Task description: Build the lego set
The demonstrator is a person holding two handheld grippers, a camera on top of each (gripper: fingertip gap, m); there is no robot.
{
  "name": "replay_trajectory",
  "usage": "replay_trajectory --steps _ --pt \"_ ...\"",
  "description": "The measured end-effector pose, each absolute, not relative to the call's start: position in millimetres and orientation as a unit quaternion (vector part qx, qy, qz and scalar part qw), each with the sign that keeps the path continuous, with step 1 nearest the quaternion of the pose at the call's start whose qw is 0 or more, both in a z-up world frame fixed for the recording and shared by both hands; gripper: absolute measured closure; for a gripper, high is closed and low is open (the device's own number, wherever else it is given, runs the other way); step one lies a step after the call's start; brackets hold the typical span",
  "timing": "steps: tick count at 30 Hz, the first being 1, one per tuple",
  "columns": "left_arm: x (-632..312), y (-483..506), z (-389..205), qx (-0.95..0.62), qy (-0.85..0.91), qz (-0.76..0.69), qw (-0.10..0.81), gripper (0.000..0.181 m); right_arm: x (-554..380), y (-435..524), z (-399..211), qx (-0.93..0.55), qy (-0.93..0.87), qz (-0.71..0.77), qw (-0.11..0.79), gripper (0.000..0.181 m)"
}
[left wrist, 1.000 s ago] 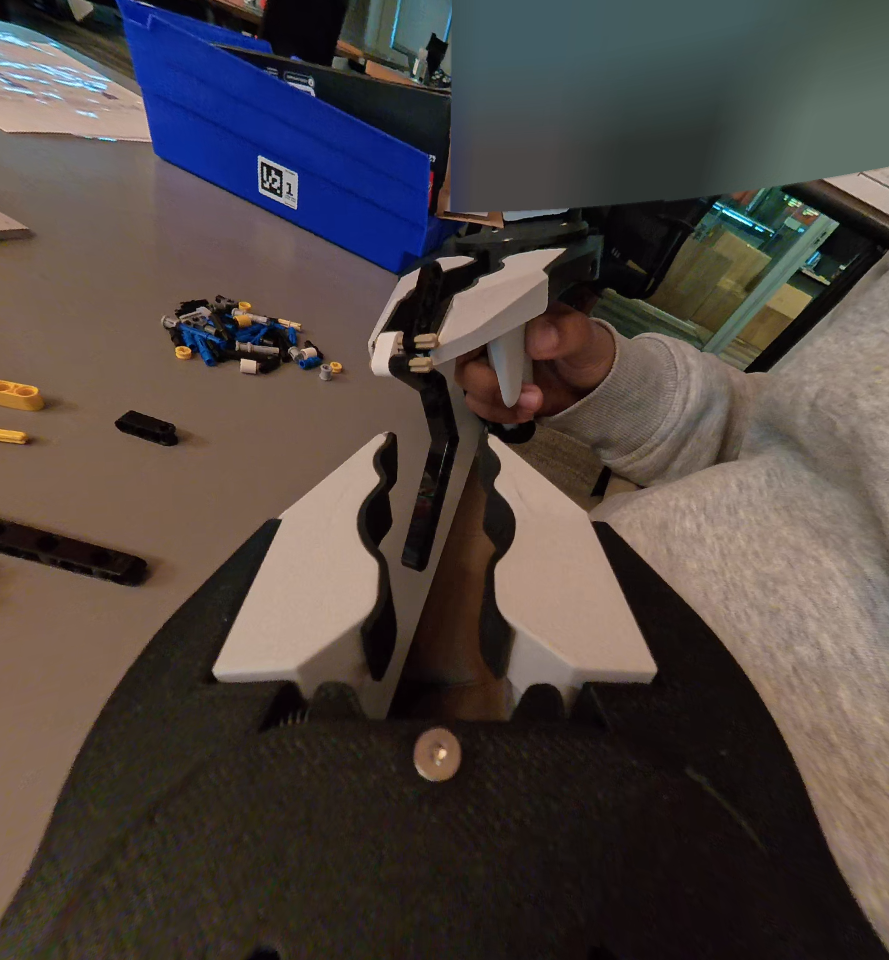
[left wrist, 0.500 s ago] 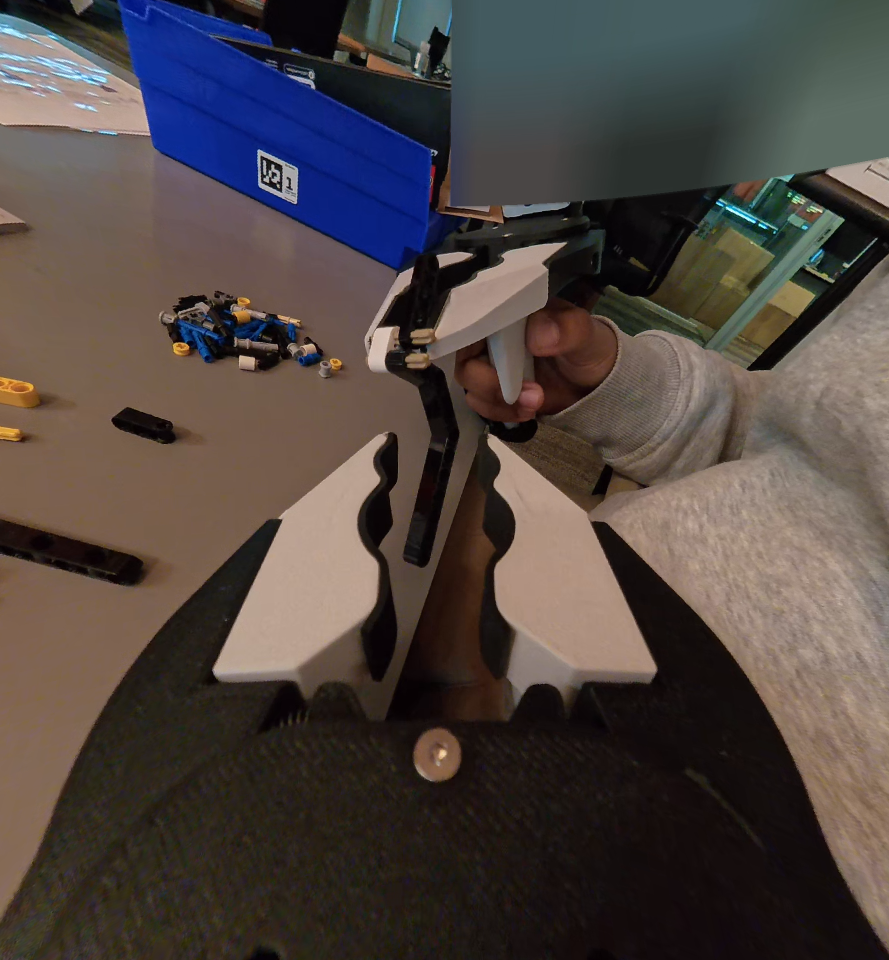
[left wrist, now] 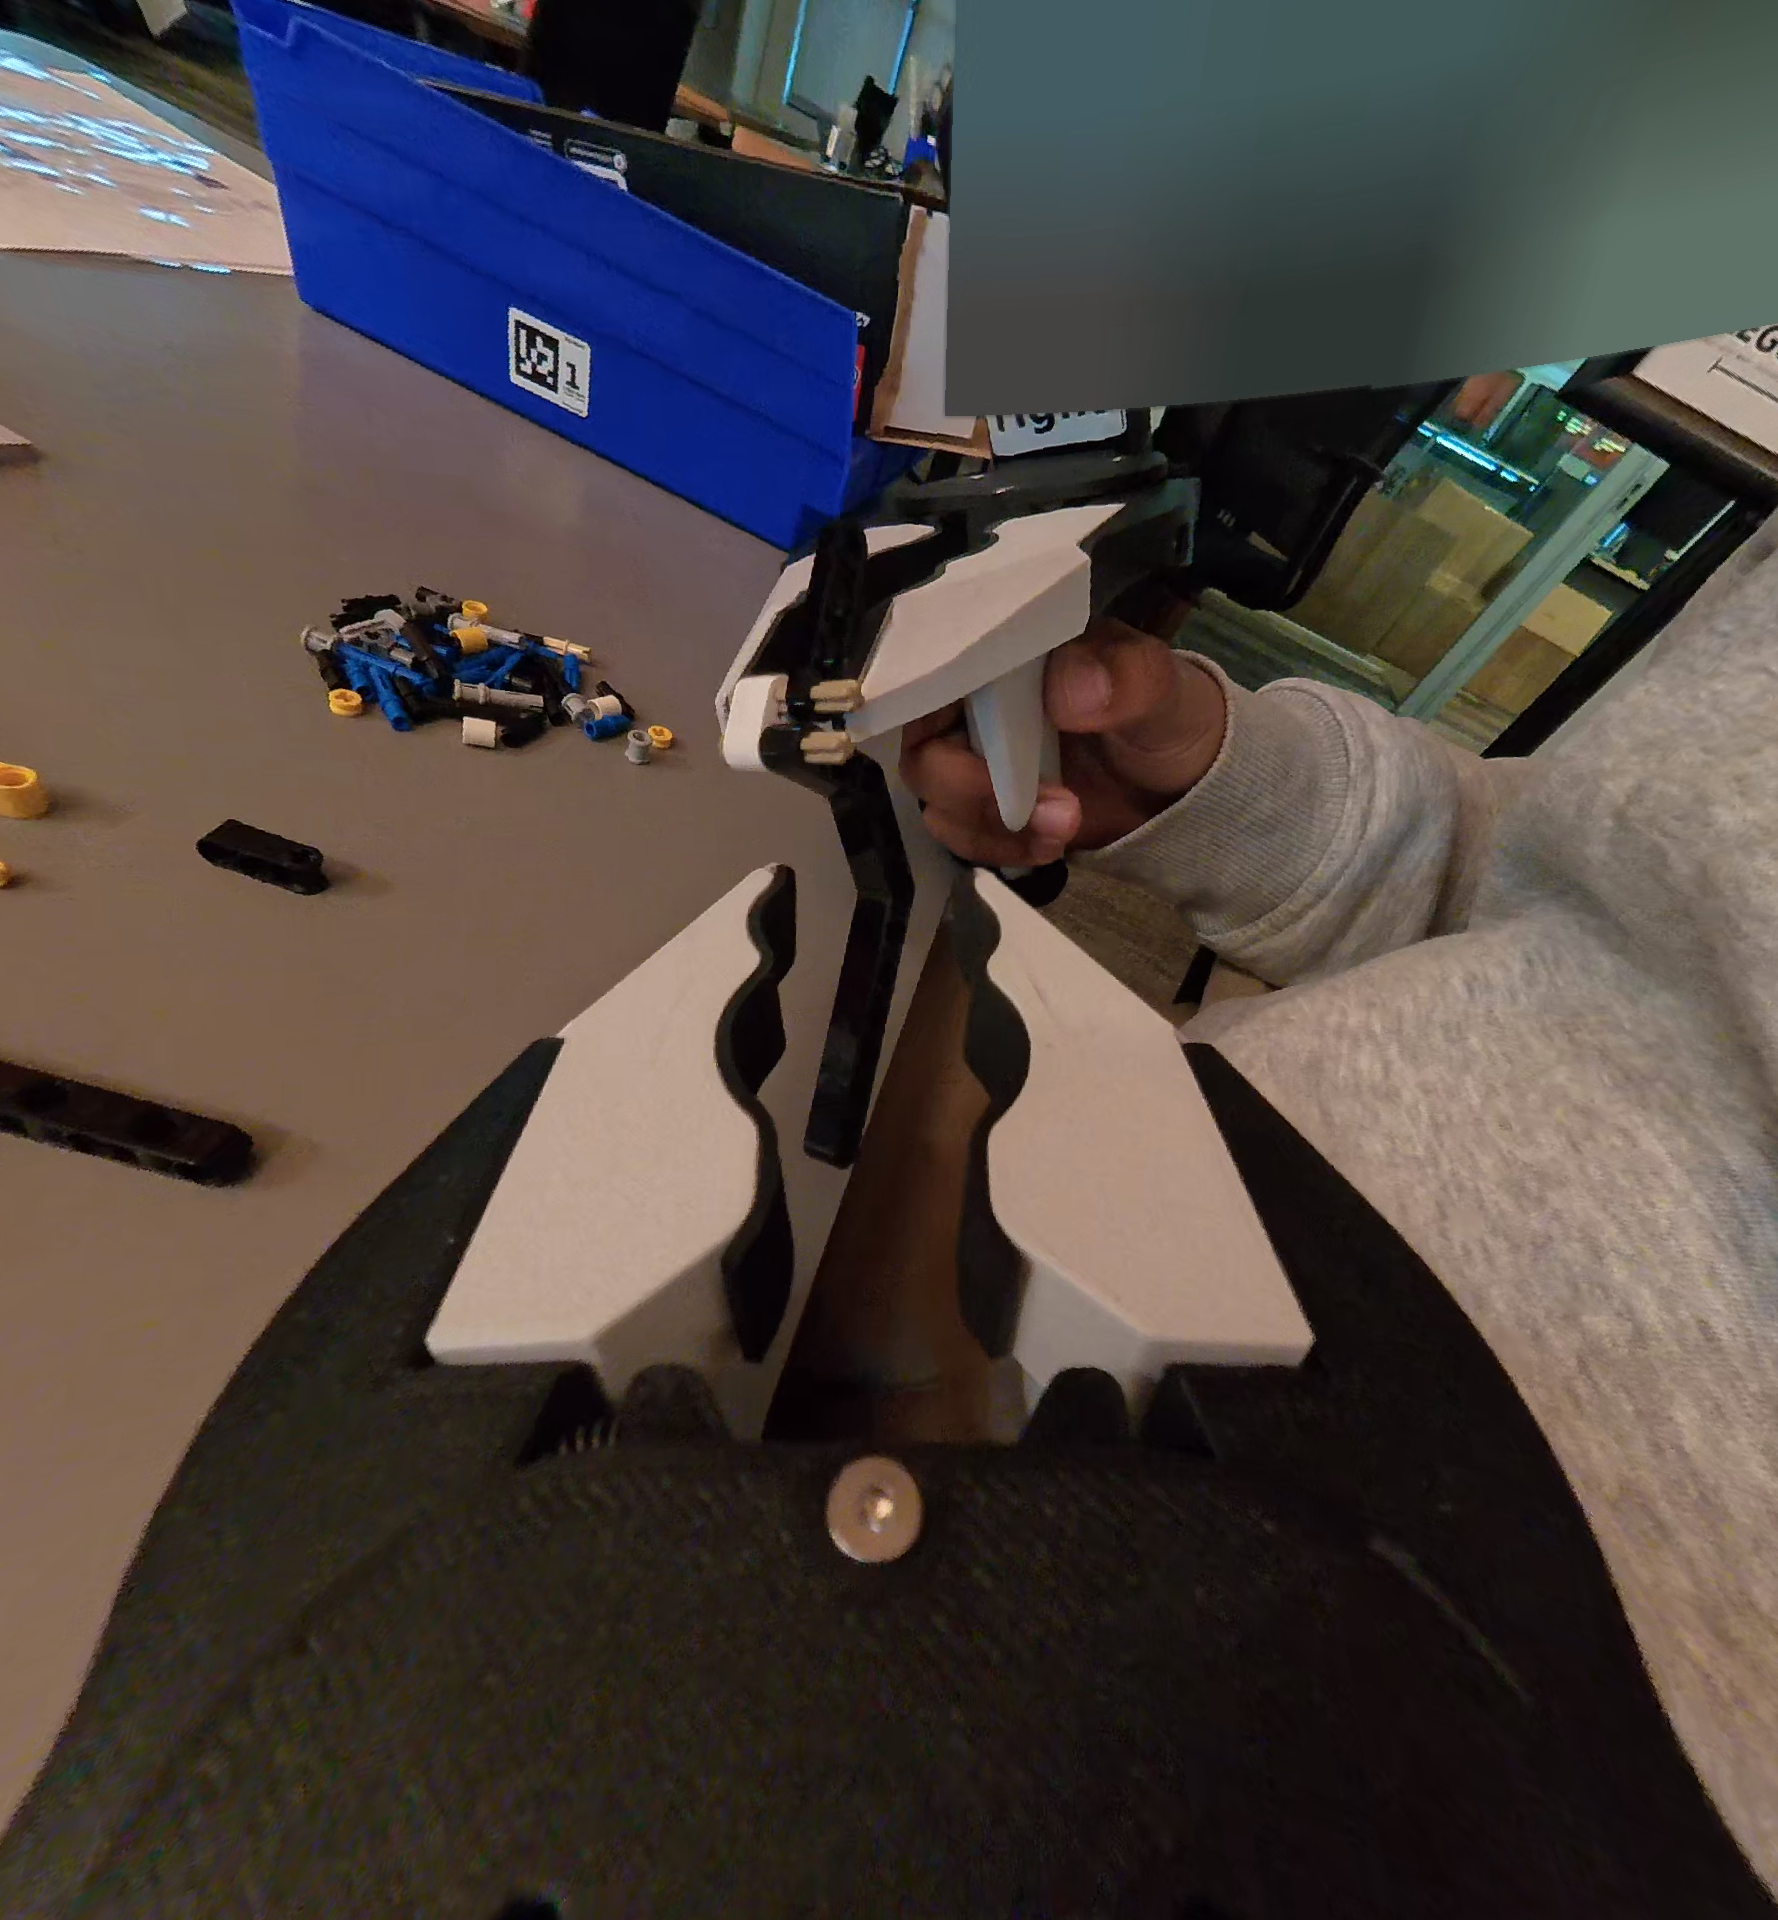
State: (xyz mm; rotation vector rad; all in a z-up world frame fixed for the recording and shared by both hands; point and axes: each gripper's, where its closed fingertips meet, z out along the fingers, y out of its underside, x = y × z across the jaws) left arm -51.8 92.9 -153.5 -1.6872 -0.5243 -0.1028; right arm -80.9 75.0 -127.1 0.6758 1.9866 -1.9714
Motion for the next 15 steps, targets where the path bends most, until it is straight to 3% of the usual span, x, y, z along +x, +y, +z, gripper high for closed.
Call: replay_trajectory --steps 15 --pt "-57.2 90.3 -150.9 -0.733 -0.235 -0.024 0.638 0.171 -76.2 67.9 -125.7 0.225 0.68 -0.684 0.14 0.167"
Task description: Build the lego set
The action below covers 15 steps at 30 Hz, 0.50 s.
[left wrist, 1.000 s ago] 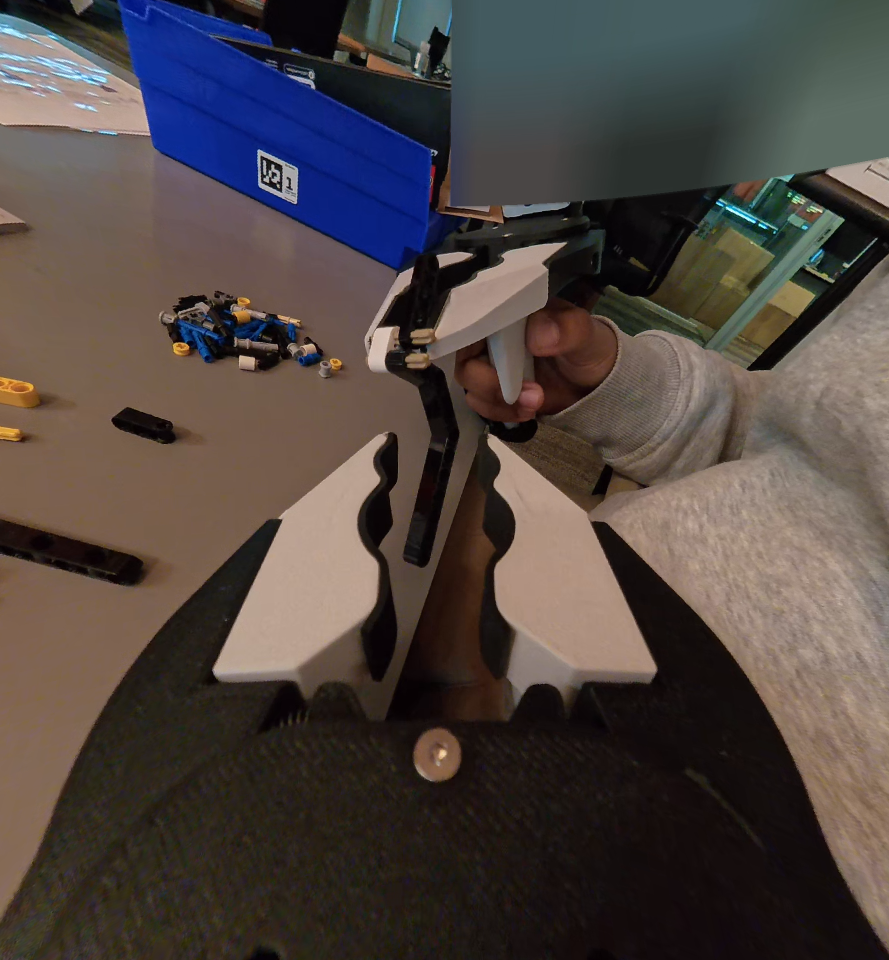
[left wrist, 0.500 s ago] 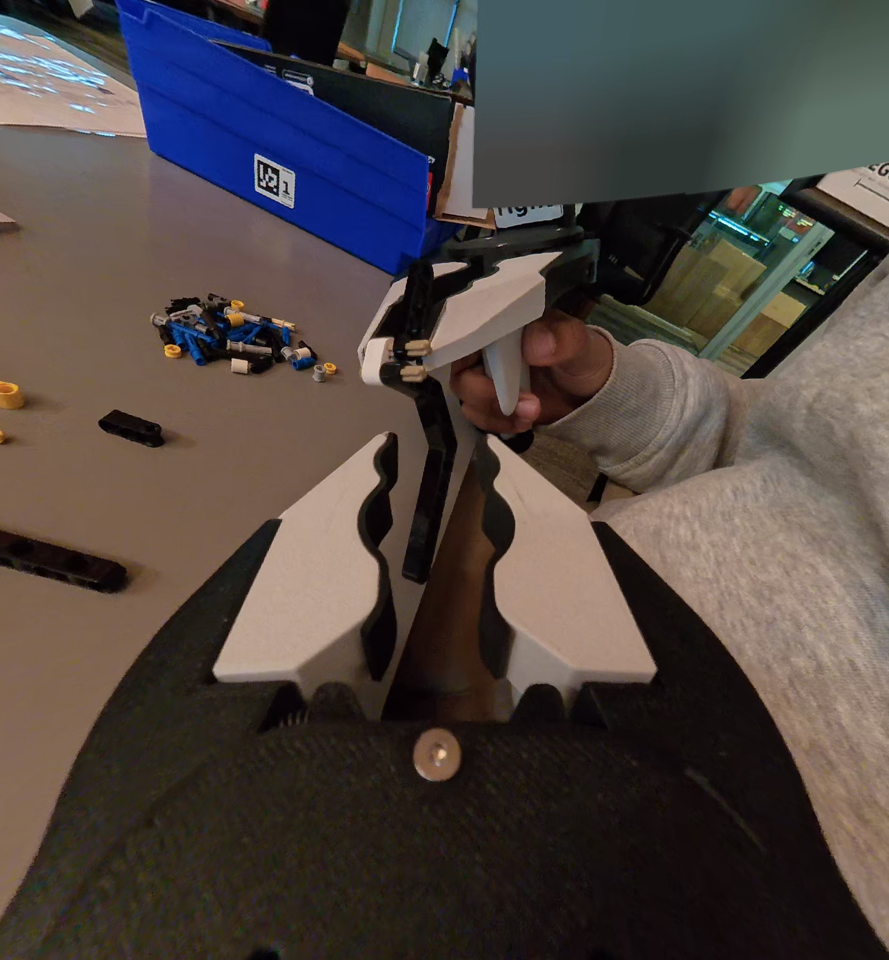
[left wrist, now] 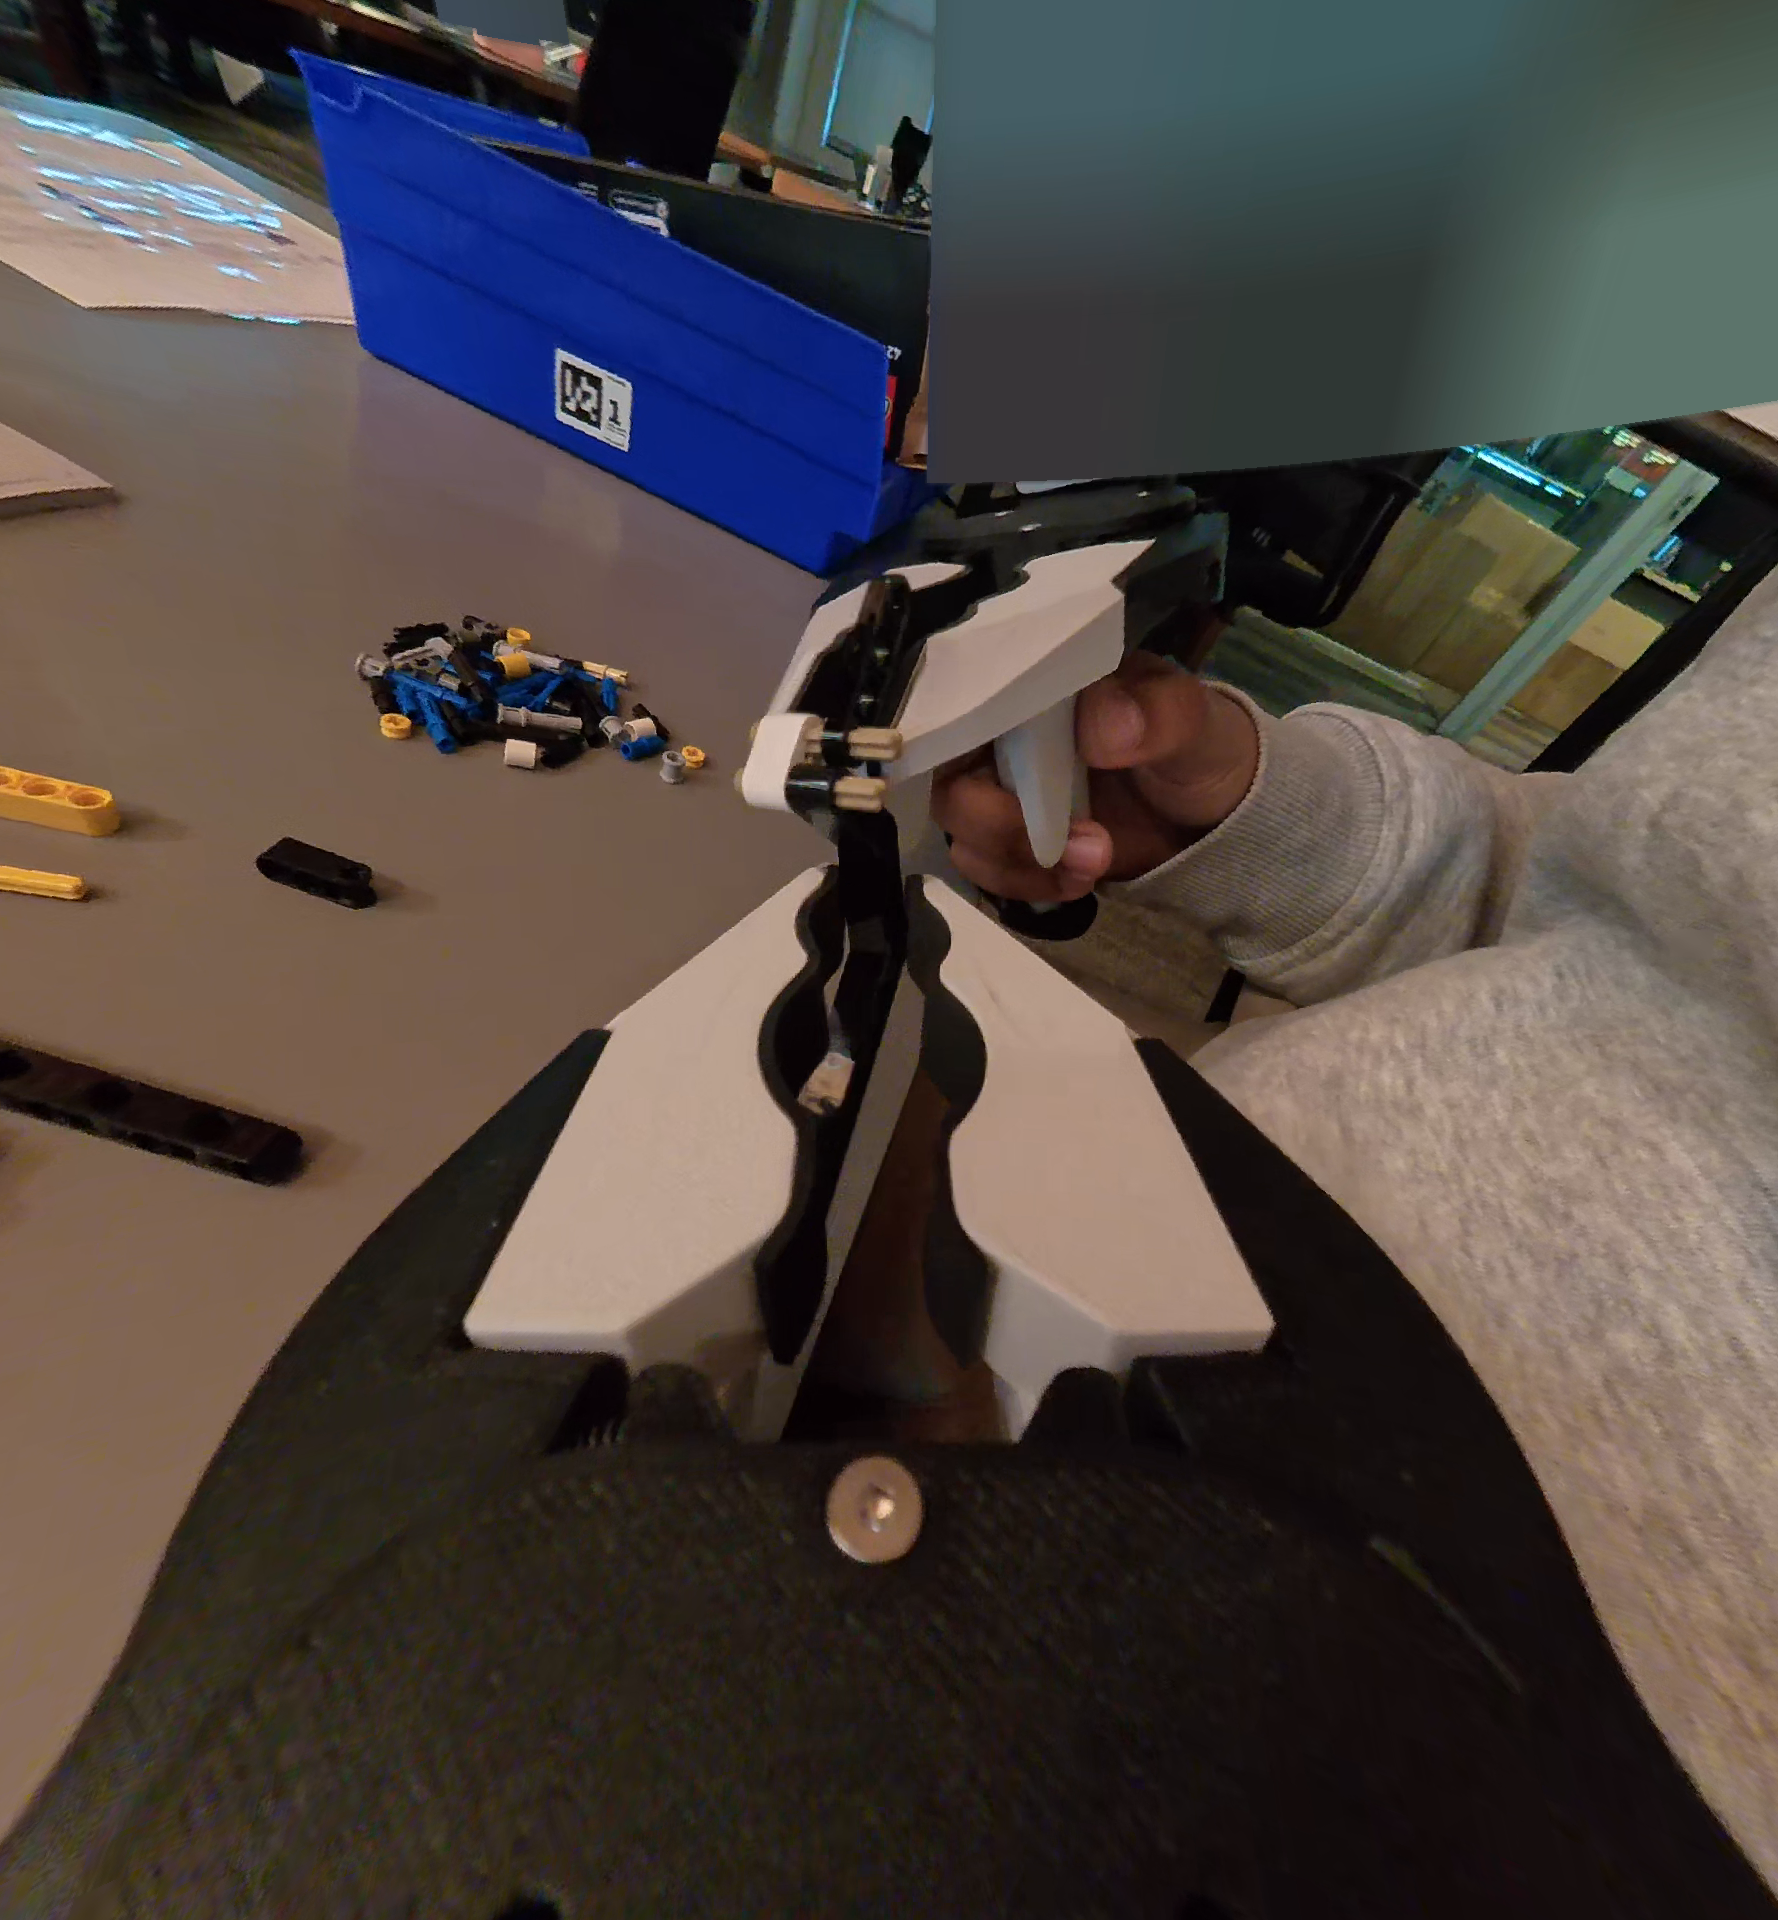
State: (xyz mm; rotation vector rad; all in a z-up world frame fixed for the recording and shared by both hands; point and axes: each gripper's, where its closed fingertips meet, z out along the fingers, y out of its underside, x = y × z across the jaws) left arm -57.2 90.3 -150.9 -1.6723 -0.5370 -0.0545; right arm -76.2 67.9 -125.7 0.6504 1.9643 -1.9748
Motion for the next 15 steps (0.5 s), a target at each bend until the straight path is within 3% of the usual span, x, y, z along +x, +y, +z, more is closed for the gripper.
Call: replay_trajectory --steps 15 --pt "-65.3 84.6 -151.2 -0.722 -0.265 -0.028 0.639 0.172 -81.1 73.7 -123.4 0.234 0.671 -0.69 0.137 0.165"
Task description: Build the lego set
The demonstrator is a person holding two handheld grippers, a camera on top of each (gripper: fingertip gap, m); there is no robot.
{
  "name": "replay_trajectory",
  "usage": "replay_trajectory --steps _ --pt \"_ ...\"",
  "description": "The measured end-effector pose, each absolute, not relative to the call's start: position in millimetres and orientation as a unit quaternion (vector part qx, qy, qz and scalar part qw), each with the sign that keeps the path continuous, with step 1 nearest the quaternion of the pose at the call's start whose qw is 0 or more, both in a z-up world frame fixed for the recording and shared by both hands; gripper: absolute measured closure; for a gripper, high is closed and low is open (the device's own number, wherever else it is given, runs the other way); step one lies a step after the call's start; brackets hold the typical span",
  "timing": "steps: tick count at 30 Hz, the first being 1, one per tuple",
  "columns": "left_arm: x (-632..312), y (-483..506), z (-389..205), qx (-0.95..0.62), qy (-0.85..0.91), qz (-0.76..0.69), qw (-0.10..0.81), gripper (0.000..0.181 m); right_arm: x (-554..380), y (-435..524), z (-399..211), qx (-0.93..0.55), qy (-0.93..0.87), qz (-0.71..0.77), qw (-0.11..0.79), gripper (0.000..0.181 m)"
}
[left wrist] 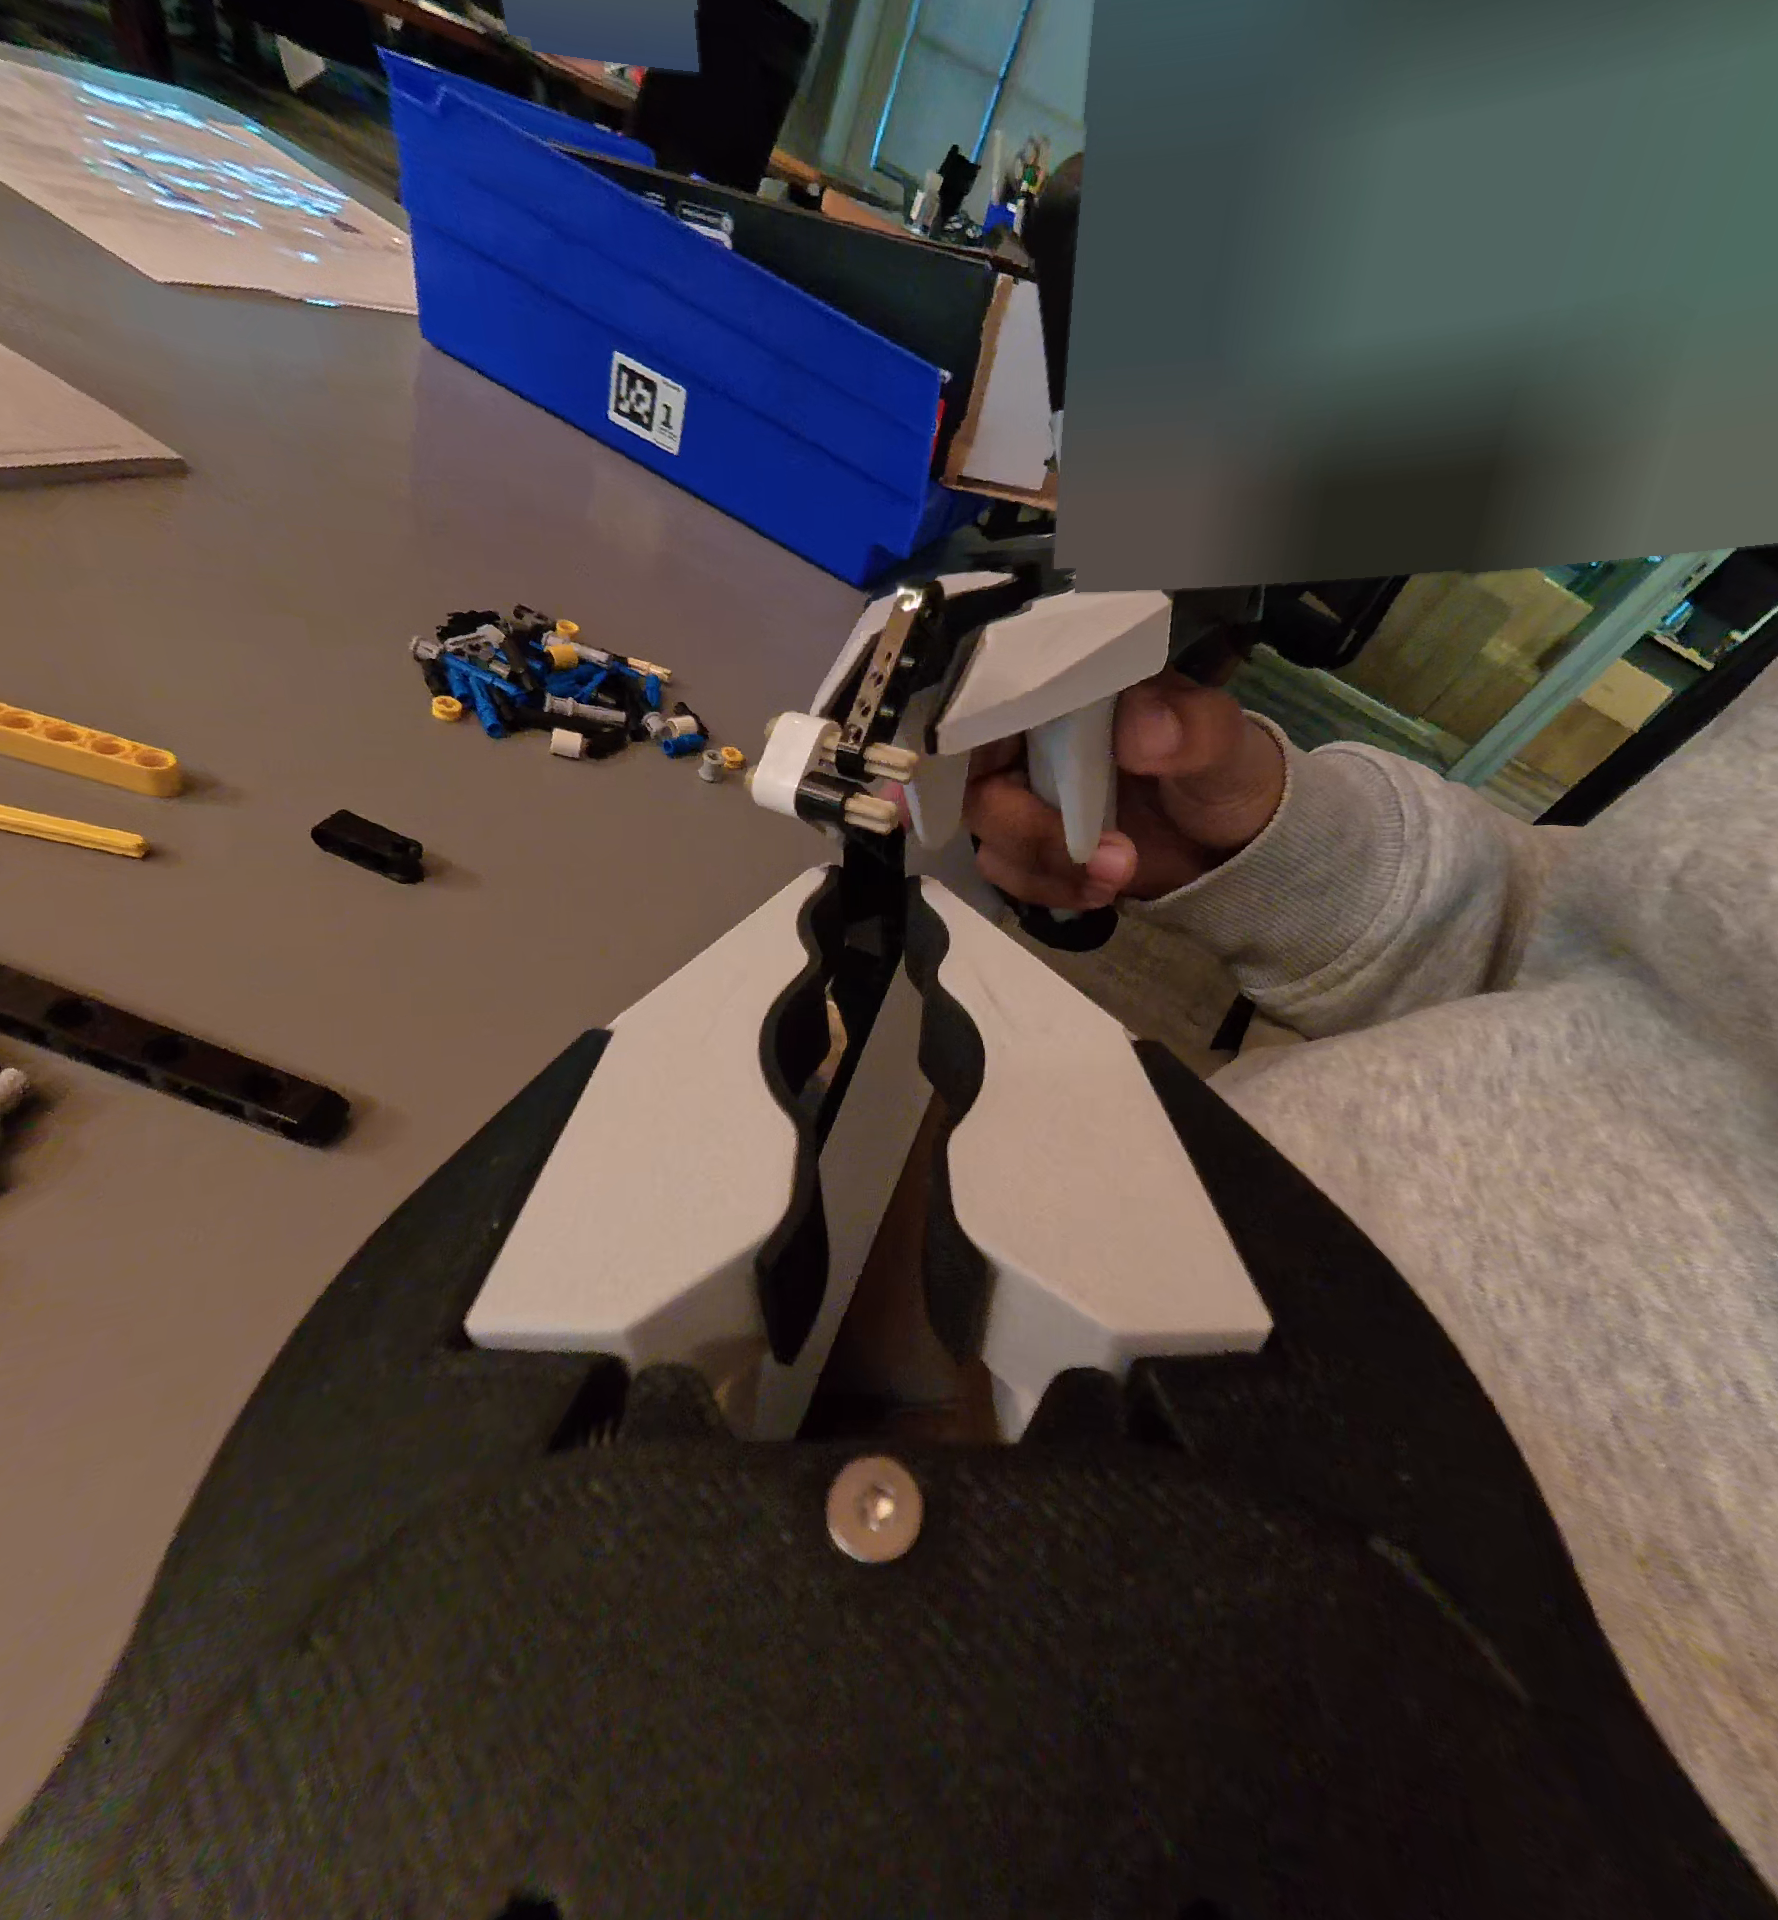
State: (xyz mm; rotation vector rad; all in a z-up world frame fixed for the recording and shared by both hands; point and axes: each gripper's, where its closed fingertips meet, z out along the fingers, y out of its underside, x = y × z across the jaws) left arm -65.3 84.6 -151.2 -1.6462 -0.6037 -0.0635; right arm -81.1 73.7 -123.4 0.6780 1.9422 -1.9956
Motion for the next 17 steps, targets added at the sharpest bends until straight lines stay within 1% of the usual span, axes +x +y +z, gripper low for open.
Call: replay_trajectory --steps 5,8,12,17 --pt "-67.1 83.2 -153.7 -0.729 -0.265 -0.012 0.631 0.172 -86.7 83.5 -117.2 0.236 0.659 -0.703 0.125 0.16" --pt "-66.6 83.8 -156.9 -0.742 -0.257 0.006 0.62 0.172 -83.4 84.0 -114.5 0.22 0.662 -0.707 0.12 0.155" --pt "-65.9 84.5 -164.7 -0.768 -0.239 0.042 0.593 0.172 -77.5 79.1 -117.5 0.201 0.68 -0.697 0.107 0.143" --pt "-64.0 85.2 -177.2 -0.8 -0.215 0.076 0.555 0.172 -74.3 76.2 -121.1 0.194 0.692 -0.687 0.103 0.138"
